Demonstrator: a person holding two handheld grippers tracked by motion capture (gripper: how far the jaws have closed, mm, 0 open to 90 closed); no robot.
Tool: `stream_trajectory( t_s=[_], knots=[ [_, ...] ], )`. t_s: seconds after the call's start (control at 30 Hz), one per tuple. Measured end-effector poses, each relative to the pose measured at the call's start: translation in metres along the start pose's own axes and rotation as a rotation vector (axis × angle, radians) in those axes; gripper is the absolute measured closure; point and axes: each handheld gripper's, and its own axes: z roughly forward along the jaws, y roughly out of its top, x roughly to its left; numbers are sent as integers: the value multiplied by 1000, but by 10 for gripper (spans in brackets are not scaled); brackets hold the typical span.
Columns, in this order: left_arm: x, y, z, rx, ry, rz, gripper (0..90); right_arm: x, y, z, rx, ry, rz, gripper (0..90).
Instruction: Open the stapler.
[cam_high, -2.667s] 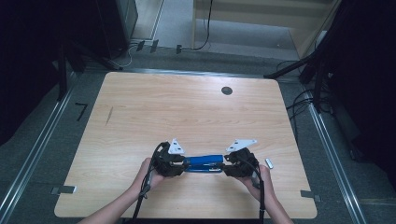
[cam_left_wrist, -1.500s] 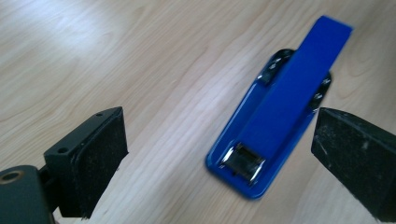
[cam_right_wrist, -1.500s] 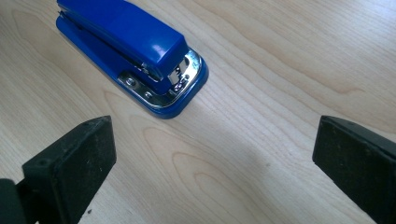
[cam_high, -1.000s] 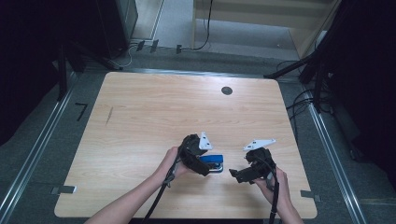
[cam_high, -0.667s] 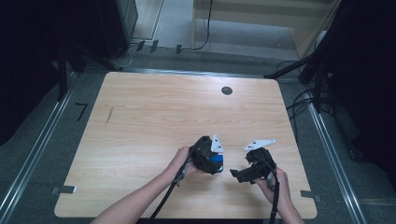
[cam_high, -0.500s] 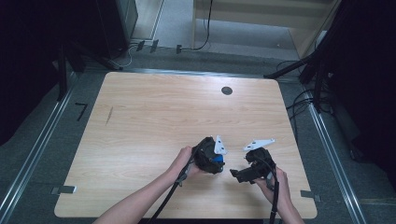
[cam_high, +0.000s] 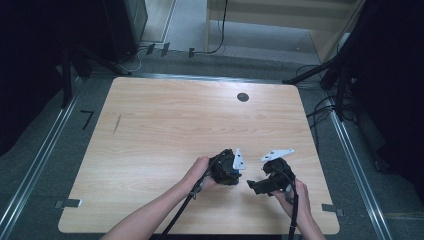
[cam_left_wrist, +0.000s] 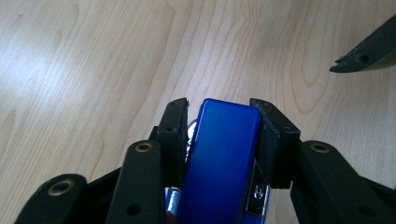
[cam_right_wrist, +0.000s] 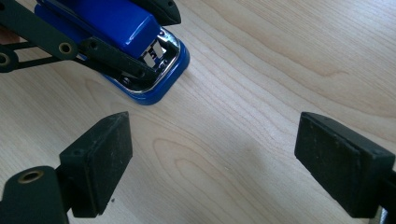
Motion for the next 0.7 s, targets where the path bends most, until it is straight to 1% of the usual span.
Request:
stream_trajectory(
  t_s=[0.13,0.17,0.27,0.3,0.4,0.5,0.53,0.6,0.7],
  knots=[
    [3,-2,-2,-12,-14,14,612,0,0,2,-3,1,9,127],
    [3,-3,-3,-20,-15,9,613,0,0,2,-1,2,14,128],
    [5,-3,-5,-29,-20,16,619,0,0,3,-1,3,23,130],
    [5,-3,-6,-28,-18,20,621,0,0,3,-2,2,21,131],
    [6,-4,-8,-31,-32,29,629,0,0,5,-3,4,25,137],
    [6,-4,-8,-34,-37,33,635,0,0,7,-13,9,43,149],
    [6,-4,-8,-35,-38,35,636,0,0,8,-18,17,60,166],
    [6,-5,-9,-36,-41,39,640,-1,0,11,-29,38,77,210],
    [6,-5,-10,-41,-48,44,644,0,1,18,-47,52,113,338]
  ],
)
